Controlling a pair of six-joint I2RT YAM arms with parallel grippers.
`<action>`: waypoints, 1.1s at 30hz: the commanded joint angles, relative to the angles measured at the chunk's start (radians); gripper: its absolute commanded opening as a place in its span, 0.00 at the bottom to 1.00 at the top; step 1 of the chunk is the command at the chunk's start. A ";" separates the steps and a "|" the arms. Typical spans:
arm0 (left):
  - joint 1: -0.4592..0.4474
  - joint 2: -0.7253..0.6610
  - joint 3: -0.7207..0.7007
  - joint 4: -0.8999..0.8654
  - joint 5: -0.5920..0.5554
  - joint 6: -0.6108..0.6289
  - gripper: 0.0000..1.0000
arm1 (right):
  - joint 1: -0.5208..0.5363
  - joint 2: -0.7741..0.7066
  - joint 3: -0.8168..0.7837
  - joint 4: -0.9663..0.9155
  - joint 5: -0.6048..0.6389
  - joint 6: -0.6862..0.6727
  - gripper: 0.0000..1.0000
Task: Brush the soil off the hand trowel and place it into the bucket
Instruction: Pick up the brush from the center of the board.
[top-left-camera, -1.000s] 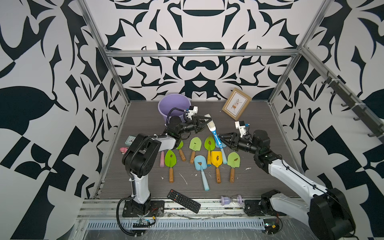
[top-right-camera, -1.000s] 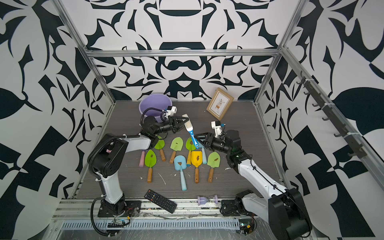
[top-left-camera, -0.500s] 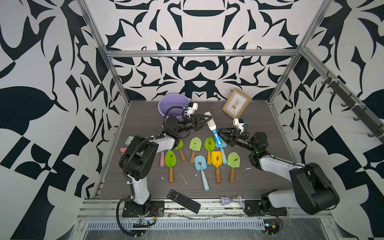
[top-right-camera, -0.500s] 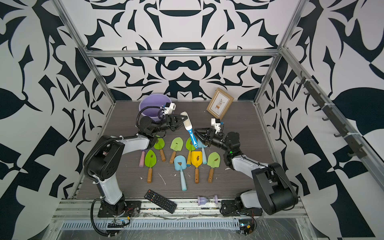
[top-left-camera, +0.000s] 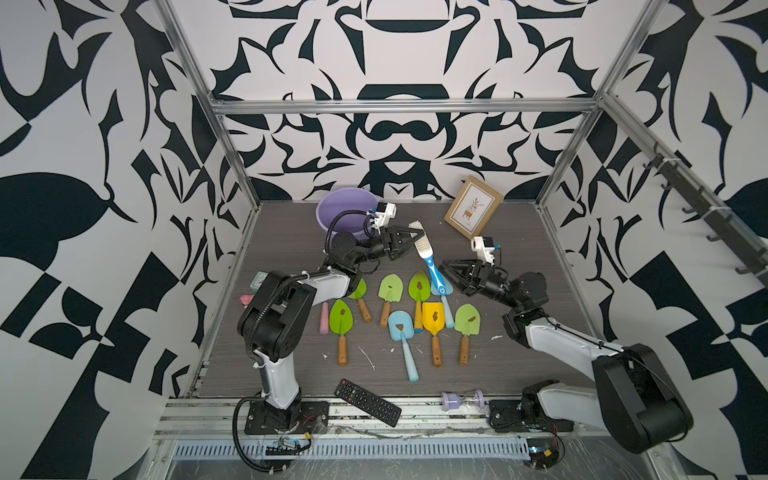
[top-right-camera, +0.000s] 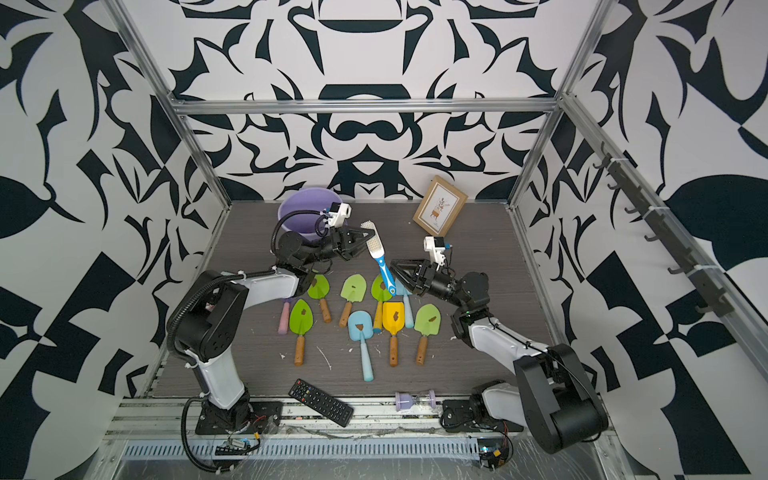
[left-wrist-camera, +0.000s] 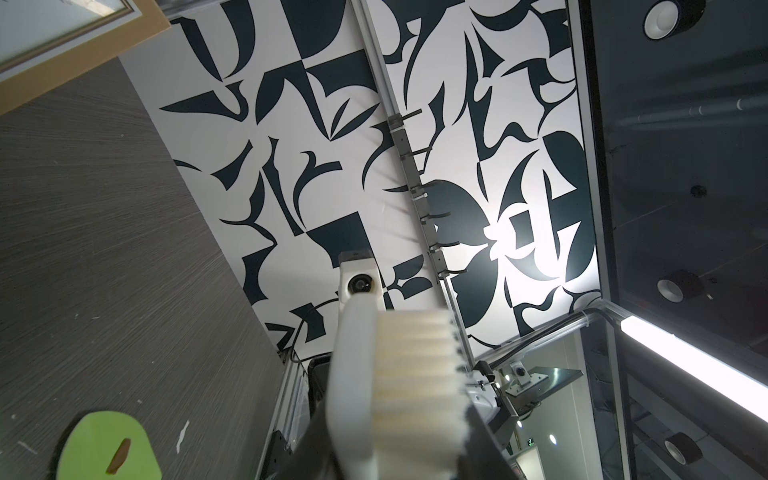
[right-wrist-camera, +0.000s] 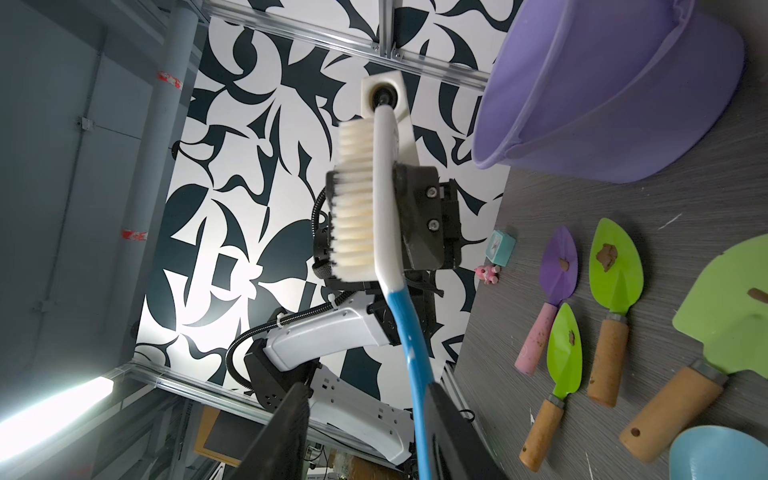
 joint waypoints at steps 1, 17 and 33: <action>-0.001 -0.038 0.027 0.060 0.006 -0.026 0.00 | 0.029 -0.069 0.023 -0.152 -0.029 -0.134 0.48; -0.012 -0.047 0.015 0.061 0.003 -0.028 0.00 | 0.118 -0.158 0.108 -0.560 0.064 -0.399 0.00; -0.074 -0.277 0.174 -1.537 -0.501 0.746 0.99 | 0.158 -0.282 0.419 -1.591 0.549 -0.950 0.00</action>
